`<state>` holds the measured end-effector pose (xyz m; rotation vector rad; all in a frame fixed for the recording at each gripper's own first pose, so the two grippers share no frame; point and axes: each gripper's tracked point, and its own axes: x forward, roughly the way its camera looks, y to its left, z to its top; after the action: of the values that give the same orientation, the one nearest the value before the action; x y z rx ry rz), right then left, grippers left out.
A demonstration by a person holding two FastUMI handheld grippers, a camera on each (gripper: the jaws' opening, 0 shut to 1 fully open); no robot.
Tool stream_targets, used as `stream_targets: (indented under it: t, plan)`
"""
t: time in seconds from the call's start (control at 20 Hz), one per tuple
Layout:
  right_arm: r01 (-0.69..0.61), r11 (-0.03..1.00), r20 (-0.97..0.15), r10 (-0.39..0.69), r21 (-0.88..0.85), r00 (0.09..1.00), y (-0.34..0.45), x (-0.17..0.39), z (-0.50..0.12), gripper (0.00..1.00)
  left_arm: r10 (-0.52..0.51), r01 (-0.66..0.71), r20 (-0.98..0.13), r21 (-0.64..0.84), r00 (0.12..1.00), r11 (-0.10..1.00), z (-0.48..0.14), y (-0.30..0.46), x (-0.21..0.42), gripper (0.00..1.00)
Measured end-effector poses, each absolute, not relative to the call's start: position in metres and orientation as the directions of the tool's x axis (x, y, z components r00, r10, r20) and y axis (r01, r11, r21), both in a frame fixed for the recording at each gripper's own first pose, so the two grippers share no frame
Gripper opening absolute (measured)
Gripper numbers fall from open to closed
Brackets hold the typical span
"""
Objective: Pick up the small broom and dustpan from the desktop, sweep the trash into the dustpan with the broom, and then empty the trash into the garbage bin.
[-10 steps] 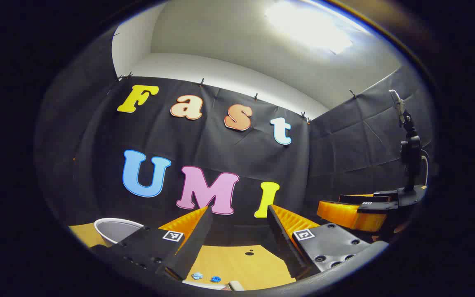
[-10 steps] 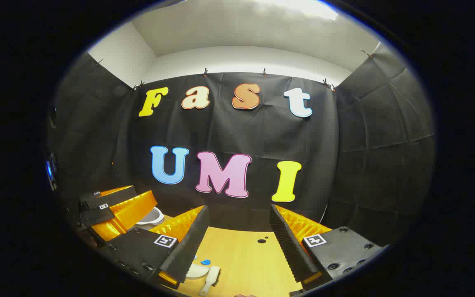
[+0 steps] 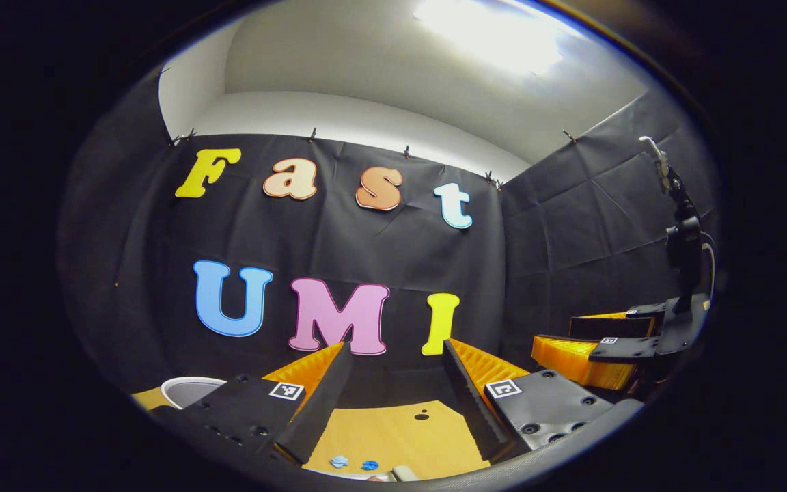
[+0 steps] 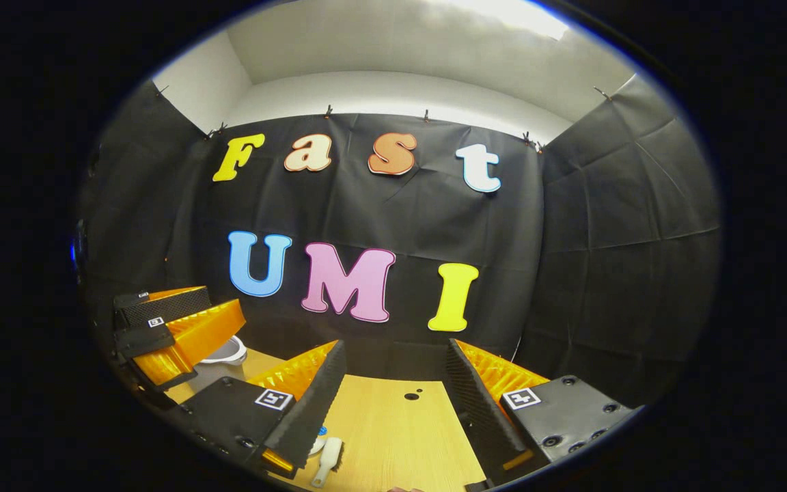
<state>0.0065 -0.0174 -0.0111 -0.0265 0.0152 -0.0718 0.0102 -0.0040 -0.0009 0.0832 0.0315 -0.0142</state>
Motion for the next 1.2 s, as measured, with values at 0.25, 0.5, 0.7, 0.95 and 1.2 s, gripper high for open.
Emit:
stream_targets:
  t: [0.25, 0.5, 0.7, 0.95, 1.2]
  plan:
    - [0.060, 0.998, -0.036, -0.061, -0.007, 0.998, -0.012, 0.010, -0.021, 0.95, 0.007, -0.004, -0.051, 0.068, 0.999, 0.998, -0.006, 0.002, 0.009, 0.79]
    - [0.066, 0.998, -0.040, -0.066, 0.003, 0.997, -0.014, 0.010, -0.024, 0.92, 0.017, -0.013, -0.051, 0.075, 0.999, 0.997, -0.008, 0.005, 0.009, 0.79]
    - [0.071, 0.997, -0.045, -0.071, 0.009, 0.996, -0.015, 0.010, -0.026, 0.92, 0.011, -0.007, -0.050, 0.074, 0.999, 0.997, -0.009, 0.002, 0.011, 0.79]
    - [0.072, 0.997, -0.061, -0.071, 0.013, 0.996, -0.014, 0.010, -0.030, 0.92, 0.008, -0.004, -0.056, 0.060, 0.998, 0.998, -0.012, 0.003, 0.013, 0.79]
    - [0.074, 0.997, -0.069, -0.073, 0.021, 0.995, -0.014, 0.012, -0.033, 0.92, 0.018, -0.014, -0.054, 0.066, 0.998, 0.998, -0.010, 0.010, 0.013, 0.78]
